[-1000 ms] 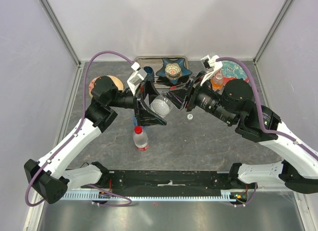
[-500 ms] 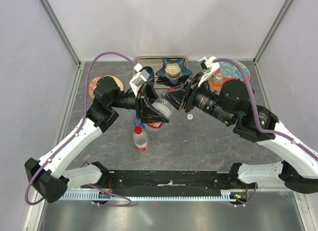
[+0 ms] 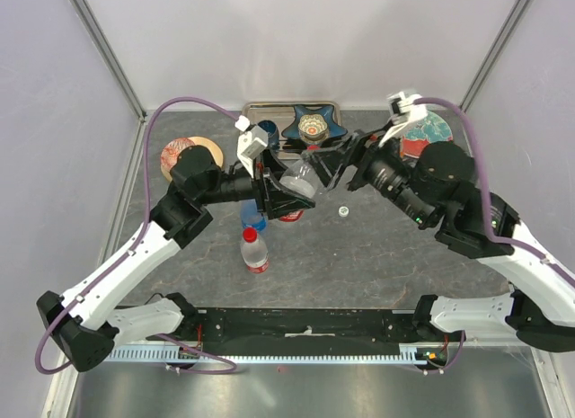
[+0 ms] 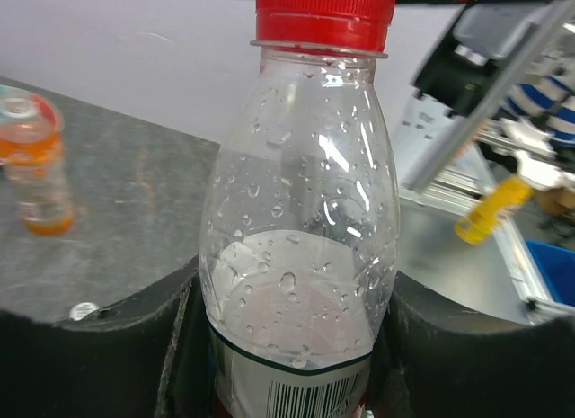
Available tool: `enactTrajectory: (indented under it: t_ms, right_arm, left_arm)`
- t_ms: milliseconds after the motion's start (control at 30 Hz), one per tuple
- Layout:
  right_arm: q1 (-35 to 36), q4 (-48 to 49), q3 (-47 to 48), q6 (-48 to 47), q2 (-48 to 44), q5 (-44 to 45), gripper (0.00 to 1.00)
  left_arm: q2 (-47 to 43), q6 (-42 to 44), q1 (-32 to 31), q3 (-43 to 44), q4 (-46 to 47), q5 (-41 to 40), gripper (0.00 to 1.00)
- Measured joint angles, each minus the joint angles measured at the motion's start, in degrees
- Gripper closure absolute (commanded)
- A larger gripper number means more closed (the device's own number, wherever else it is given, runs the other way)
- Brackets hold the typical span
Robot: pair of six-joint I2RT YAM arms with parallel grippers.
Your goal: Unscrew the bottle caps
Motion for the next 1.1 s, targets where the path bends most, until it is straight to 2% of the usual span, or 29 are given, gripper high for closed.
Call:
enactTrajectory:
  t_ms: [133,267,433,533,733,900,1100]
  right_arm:
    - [0.00,-0.50,3.52,0.04,-0.46,8.07,0.16]
    - [-0.04,-0.42,4.94,0.46,-0.83,15.34,0.17]
    - [-0.04,-0.17,4.59,1.05,0.11,19.96,0.19]
    - [-0.04,0.00,4.50,1.55,1.22,21.31,0.20]
    - [-0.04,0.55,4.44,2.58,4.13,21.77,0.21]
    - [-0.04,1.31,3.82,3.02,6.47,21.64,0.21]
    - [-0.04,1.29,2.21,3.04,6.82,22.27,0.25]
  left_arm:
    - [-0.87,5.55,-5.51,0.11,-2.43,-15.06,0.46]
    - [-0.68,10.01,-10.60,0.13,-3.37,-28.96,0.49]
    - [1.14,14.10,-14.10,0.42,-3.32,-45.20,0.49]
    - [2.34,16.28,-16.37,0.44,-3.28,-51.89,0.49]
    - [3.50,18.27,-18.08,0.44,-3.28,-58.38,0.49]
    - [3.43,18.58,-18.21,0.44,-3.21,-60.04,0.49]
    - [2.86,18.67,-18.21,0.44,-3.23,-60.08,0.49]
